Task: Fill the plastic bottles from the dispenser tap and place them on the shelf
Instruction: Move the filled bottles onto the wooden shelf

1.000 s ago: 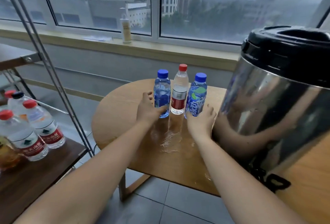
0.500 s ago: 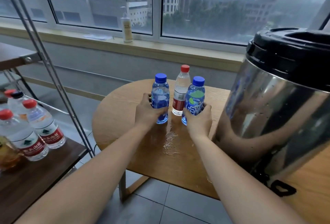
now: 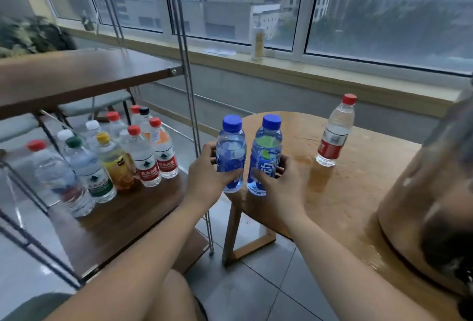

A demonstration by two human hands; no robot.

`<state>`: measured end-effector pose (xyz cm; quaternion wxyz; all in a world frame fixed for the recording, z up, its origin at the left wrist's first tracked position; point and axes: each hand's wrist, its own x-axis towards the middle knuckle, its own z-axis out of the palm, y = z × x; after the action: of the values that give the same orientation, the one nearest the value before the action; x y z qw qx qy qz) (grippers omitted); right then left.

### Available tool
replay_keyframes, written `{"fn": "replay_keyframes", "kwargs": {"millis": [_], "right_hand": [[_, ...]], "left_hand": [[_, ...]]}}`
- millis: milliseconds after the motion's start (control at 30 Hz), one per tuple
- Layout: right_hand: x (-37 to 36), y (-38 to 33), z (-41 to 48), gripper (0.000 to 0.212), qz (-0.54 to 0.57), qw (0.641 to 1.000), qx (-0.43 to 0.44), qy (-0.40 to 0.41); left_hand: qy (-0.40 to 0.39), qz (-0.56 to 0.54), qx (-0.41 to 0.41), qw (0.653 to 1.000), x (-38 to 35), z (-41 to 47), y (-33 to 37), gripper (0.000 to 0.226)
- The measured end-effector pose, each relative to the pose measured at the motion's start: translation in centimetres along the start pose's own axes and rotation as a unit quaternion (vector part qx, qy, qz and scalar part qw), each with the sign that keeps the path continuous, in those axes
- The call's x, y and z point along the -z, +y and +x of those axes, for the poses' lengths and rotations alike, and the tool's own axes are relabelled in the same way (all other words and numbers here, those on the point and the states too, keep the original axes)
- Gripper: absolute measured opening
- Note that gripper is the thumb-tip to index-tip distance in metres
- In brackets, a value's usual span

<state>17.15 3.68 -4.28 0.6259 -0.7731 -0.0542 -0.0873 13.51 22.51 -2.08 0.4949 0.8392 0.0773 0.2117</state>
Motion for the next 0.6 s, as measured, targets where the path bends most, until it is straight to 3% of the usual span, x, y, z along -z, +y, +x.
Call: {"fn": "replay_keyframes", "kwargs": {"millis": [133,367,600], "right_hand": [[-5.9,-1.2,-1.8,0.059,0.034,0.996,0.013,-0.077],[-15.6,-2.3,-4.5,0.056,0.046,0.984,0.02,-0.169],[-23.0,-2.0,-5.8,0.057,0.023,0.969,0.019,-0.244]], "left_hand": [[0.041,0.006,0.036,0.999,5.6,-1.6,-2.7,0.073],[0.146,0.039,0.098,0.984,12.9,-3.6,-8.5,0.088],[0.228,0.036,0.156,0.96,17.0,-5.0,-13.2,0.08]]}}
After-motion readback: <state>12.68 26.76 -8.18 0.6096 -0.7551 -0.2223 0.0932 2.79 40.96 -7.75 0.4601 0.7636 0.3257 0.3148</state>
